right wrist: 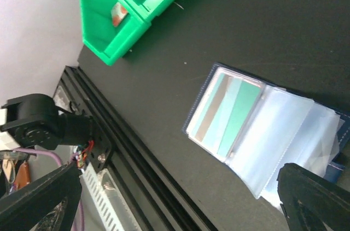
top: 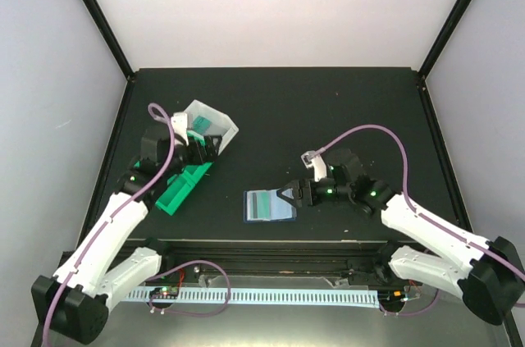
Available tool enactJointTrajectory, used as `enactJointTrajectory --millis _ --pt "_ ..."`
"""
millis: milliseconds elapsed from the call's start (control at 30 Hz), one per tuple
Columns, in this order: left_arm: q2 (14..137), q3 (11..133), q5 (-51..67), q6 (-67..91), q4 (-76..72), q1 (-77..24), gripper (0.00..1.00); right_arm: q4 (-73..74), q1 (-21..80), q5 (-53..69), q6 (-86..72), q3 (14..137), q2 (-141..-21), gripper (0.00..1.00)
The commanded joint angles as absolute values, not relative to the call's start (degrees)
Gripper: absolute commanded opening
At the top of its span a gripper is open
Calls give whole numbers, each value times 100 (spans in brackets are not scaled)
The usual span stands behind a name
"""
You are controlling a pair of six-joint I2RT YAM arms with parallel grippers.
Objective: Take the credit cards out of the card holder
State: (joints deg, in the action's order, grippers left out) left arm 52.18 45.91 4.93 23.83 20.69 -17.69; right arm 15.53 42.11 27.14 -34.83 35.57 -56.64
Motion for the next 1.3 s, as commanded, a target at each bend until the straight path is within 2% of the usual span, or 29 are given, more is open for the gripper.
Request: enactJointTrajectory --millis 0,167,333,467,567,667,933,1267 --pt "4591 3793 2669 2134 1983 -1784 99 1429 4217 2467 -3485 3795 -6037 98" --pt "4140 3134 3548 2322 1952 -1797 97 1301 4225 2383 -3622 3969 -6702 95" --pt "3941 2805 3921 2775 1832 -1852 93 734 4271 2519 -4028 3845 -7215 87" --pt "3850 2720 3884 2903 1929 -1888 90 501 4376 2549 -4078 3839 -7482 67" --pt "3793 2583 3870 3116 1824 -1919 90 435 4513 2411 -4110 3862 -7576 49" --pt "3796 2464 3847 3307 1659 -1982 89 366 4653 2261 -4124 3928 -7727 39" --pt "3996 2228 3698 3657 1376 -2196 89 389 4847 1677 -4116 4151 -8384 28" --pt "4298 1785 3566 4234 667 -2396 88 206 5043 1673 -4236 4297 -9198 23"
